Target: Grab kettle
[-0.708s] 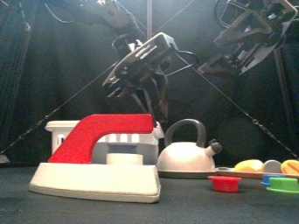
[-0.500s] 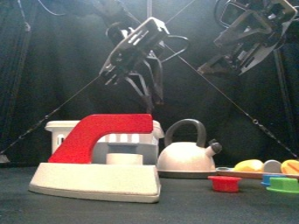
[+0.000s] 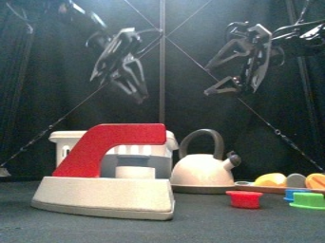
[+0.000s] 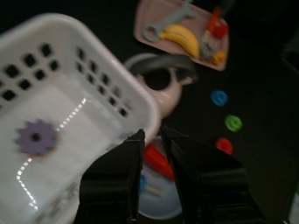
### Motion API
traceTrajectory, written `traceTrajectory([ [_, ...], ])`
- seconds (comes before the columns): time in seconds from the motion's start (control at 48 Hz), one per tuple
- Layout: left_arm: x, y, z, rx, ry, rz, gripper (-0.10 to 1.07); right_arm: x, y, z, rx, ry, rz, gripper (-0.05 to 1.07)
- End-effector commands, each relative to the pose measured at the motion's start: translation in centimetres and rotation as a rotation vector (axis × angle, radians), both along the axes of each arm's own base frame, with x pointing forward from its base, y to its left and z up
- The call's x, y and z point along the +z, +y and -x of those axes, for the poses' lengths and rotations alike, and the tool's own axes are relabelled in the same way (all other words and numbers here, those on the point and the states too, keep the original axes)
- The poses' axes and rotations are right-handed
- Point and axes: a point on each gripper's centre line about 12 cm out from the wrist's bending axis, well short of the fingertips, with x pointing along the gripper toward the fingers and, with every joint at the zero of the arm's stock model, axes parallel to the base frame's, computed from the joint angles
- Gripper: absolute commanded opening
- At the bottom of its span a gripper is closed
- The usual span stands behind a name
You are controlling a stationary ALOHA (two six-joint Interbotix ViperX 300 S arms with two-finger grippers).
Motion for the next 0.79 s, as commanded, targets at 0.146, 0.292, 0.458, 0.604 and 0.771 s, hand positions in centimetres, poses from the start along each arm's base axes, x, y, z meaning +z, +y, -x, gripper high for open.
traceTrajectory([
  [0.146, -0.8, 2.6, 1.5, -0.144, -0.214, -0.103, 0.65, 0.3, -3.2, -0.8, -0.194, 0.012, -0.187, 1.01],
  [0.292, -1.1, 2.3, 3.2, -0.25, -0.279, -0.165, 0.65, -0.5, -2.8, -1.9, -0.216, 0.121, -0.229, 1.0],
  [0.458, -0.5, 0.6, 5.5, -0.321, -0.325, -0.21, 0.66, -0.4, -2.1, -2.7, -0.246, 0.27, -0.233, 1.0],
  [0.604, -0.2, -0.8, 8.7, -0.318, -0.367, -0.221, 0.65, 1.0, -1.7, -2.7, -0.299, 0.394, -0.239, 1.0],
  [0.771, 0.4, -3.4, 12.0, -0.353, -0.46, -0.231, 0.65, 1.3, 0.0, -3.7, -0.266, 0.44, -0.257, 1.0],
])
